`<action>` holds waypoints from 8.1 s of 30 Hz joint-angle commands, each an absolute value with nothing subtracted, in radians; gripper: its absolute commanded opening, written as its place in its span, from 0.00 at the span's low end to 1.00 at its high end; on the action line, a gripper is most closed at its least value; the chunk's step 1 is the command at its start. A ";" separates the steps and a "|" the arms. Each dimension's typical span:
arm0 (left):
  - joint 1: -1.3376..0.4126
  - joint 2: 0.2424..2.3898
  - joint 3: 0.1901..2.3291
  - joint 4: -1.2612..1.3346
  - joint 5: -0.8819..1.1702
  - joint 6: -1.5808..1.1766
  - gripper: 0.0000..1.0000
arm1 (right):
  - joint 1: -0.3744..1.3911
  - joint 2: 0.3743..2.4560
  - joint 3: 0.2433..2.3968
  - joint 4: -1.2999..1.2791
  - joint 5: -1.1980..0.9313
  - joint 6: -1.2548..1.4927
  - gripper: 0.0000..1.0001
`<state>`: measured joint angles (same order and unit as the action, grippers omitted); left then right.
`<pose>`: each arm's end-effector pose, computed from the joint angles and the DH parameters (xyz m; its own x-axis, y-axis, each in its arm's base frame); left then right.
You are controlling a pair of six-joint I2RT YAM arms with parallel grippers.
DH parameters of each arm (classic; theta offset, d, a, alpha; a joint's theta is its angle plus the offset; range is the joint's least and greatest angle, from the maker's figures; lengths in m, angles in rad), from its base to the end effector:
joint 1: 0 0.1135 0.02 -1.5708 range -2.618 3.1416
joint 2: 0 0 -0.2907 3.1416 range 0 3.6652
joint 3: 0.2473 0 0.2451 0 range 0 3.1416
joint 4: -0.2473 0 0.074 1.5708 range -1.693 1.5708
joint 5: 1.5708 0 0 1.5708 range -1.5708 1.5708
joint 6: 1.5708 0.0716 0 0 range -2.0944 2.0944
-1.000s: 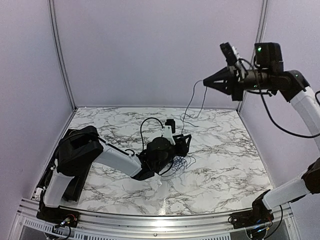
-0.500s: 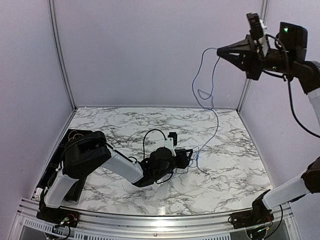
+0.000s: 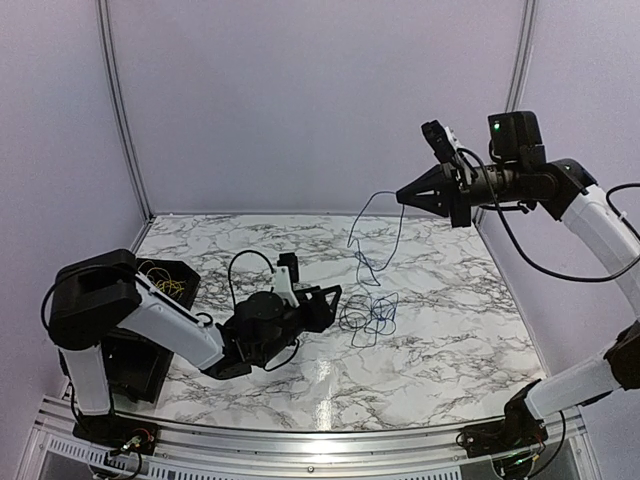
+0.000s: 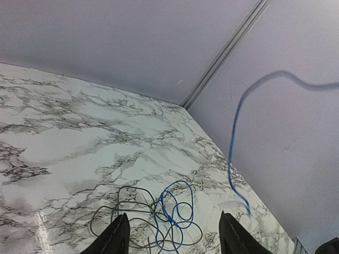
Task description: Untangle the cables
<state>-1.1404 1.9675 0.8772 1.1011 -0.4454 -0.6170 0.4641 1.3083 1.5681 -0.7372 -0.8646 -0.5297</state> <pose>0.2091 -0.3815 0.2001 -0.3669 -0.4524 -0.8129 0.5249 0.6207 -0.5824 0.2133 0.1677 0.4579 0.0975 -0.3179 -0.9431 -0.9797 0.1358 -0.1471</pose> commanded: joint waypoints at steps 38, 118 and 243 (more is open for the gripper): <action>-1.008 1.659 1.098 0.567 0.218 -0.084 0.49 | 0.532 1.268 1.331 -0.668 -0.974 -0.629 0.00; -0.615 0.911 0.998 -0.735 -0.850 -0.437 0.00 | 0.542 1.357 1.025 -0.406 -0.640 -0.639 0.33; -0.765 1.167 0.878 -0.051 -0.370 -0.356 0.99 | 0.515 1.544 1.089 -0.420 -0.417 -0.529 0.29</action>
